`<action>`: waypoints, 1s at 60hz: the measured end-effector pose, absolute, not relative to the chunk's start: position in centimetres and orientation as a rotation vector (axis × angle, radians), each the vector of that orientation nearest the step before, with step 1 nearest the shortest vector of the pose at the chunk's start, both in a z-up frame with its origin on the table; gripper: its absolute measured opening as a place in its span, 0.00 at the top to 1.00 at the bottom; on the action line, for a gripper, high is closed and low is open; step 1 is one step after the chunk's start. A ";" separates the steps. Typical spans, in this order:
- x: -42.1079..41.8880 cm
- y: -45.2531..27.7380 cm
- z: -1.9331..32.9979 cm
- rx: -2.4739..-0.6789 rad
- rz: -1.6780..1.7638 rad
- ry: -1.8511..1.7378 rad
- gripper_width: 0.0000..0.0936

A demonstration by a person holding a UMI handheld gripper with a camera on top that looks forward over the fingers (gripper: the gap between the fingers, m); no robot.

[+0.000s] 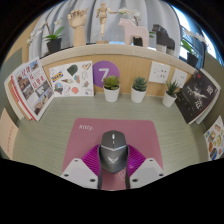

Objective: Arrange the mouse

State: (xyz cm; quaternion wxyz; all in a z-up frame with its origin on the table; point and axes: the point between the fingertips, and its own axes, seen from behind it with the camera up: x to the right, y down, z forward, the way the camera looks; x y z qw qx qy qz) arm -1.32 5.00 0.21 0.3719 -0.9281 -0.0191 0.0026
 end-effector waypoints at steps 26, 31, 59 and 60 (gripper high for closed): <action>-2.4 4.3 -1.0 -2.410 0.106 -0.020 0.20; -2.6 3.9 0.7 -2.408 0.100 -0.026 0.08; -2.5 -3.0 22.3 -2.220 -0.036 -0.018 0.07; -2.5 -3.3 22.7 -2.217 -0.041 -0.013 0.08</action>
